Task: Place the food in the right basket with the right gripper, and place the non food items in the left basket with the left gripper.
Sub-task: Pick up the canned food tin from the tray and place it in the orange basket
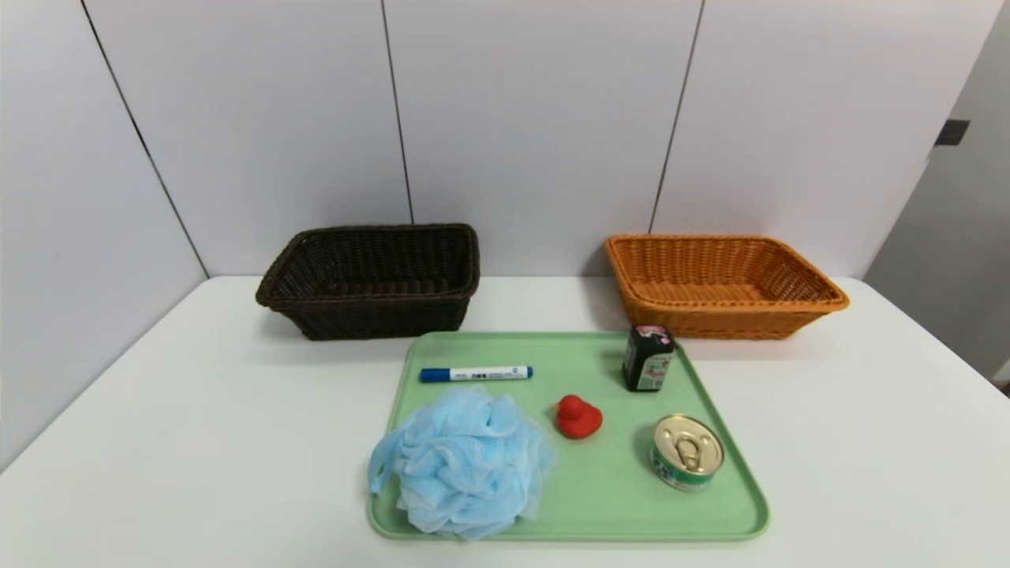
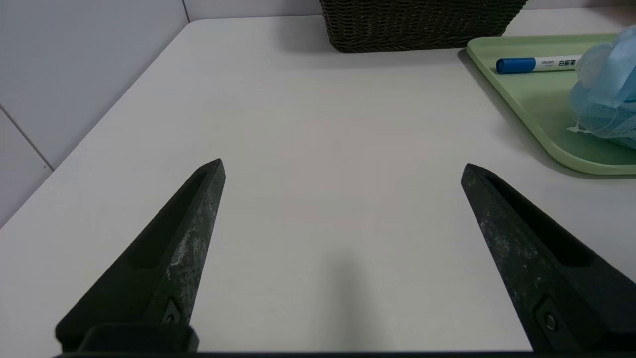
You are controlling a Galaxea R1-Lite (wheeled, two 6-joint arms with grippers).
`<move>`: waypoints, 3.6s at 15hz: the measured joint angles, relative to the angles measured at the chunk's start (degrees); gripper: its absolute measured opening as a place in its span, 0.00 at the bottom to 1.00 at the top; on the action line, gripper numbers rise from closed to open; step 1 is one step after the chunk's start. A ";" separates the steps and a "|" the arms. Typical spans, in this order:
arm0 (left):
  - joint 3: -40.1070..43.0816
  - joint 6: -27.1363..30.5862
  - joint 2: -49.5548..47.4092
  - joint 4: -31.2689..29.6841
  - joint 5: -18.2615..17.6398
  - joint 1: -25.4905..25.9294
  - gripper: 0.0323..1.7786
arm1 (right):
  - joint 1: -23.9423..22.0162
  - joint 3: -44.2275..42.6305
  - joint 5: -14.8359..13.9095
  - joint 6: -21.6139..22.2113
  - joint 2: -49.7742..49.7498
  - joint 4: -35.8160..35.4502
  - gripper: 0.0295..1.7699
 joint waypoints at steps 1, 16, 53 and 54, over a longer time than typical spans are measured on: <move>0.00 1.16 0.00 0.02 -0.09 0.00 0.95 | 0.00 0.00 -0.02 -0.09 0.00 0.00 0.97; -6.86 3.25 0.00 7.46 -2.76 -0.04 0.95 | -0.02 -8.35 1.94 -0.46 0.12 2.33 0.97; -41.40 1.87 79.04 -37.38 -4.80 -0.23 0.95 | 16.86 -72.63 12.61 -8.35 84.53 15.71 0.97; -41.79 1.93 79.32 -37.40 -4.79 -0.23 0.95 | 17.38 -77.15 12.68 -8.80 85.82 22.28 0.97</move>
